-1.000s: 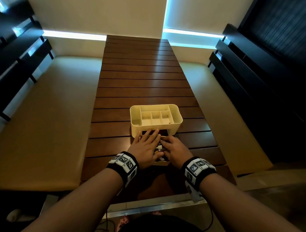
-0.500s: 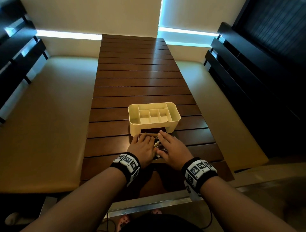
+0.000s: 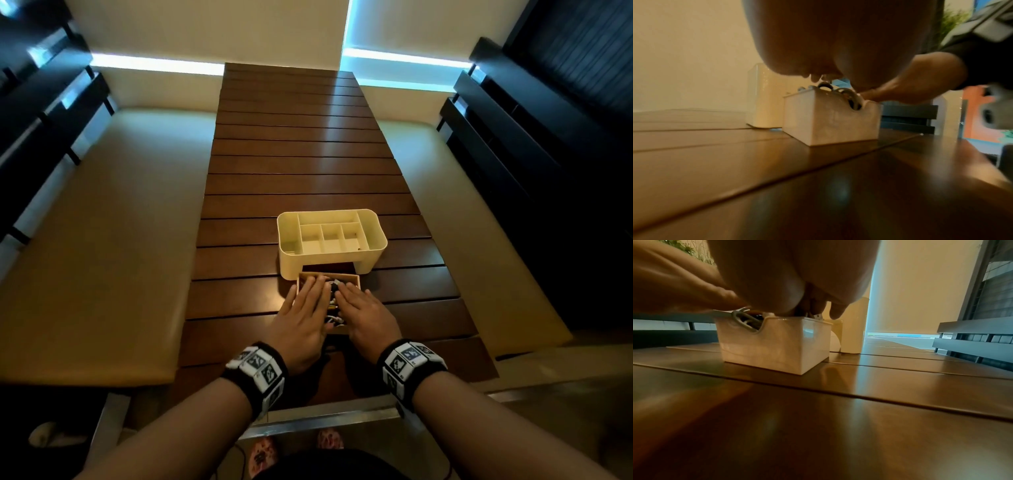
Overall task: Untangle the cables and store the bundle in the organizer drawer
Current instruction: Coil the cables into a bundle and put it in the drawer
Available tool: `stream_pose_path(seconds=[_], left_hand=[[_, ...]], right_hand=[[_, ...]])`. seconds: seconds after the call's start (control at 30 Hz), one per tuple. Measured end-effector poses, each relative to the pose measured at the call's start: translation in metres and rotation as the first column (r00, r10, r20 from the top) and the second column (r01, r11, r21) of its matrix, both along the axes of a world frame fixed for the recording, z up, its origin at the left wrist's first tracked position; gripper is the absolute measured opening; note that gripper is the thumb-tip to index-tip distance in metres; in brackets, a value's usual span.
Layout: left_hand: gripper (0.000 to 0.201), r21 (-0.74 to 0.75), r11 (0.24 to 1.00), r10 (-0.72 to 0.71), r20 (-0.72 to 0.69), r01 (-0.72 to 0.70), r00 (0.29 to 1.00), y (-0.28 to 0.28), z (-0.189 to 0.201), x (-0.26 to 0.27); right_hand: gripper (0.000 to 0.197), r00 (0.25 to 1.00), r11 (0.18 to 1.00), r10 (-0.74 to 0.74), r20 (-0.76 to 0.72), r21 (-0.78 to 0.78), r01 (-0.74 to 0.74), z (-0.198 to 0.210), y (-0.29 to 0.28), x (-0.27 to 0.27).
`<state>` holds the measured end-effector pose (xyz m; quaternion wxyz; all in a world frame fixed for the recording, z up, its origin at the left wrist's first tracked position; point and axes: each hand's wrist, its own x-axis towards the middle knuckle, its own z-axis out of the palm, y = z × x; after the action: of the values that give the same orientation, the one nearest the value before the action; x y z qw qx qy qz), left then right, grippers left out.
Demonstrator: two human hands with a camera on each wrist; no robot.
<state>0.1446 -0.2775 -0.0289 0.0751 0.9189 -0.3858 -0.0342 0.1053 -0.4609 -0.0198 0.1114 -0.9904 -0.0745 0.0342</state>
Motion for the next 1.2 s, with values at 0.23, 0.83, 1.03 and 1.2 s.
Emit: stream_pose_path(seconds=[0.23,0.83,1.03,1.2], left_hand=[[0.07,0.143,0.99,0.006,-0.02,-0.003,1.0,0.002,-0.002,-0.004],[0.085,0.204,0.979,0.016,-0.014,-0.013,1.0,-0.02,0.007,-0.004],[0.089,0.21,0.977,-0.013,-0.073,0.028,0.997,-0.023,0.009,0.012],[0.084,0.171,0.985,0.017,-0.045,-0.009,0.999,-0.026,0.007,0.011]], right_hand=[[0.046,0.999,0.998,-0.034,0.005,0.06,0.033,0.003,0.004,0.006],[0.06,0.981,0.989,-0.052,-0.187,0.126,0.077,0.009,0.019,-0.021],[0.04,0.968,0.836,-0.244,-0.056,0.494,0.24,0.02,0.008,-0.01],[0.05,0.983,0.941,-0.166,-0.075,0.287,0.18,0.024,0.01,0.003]])
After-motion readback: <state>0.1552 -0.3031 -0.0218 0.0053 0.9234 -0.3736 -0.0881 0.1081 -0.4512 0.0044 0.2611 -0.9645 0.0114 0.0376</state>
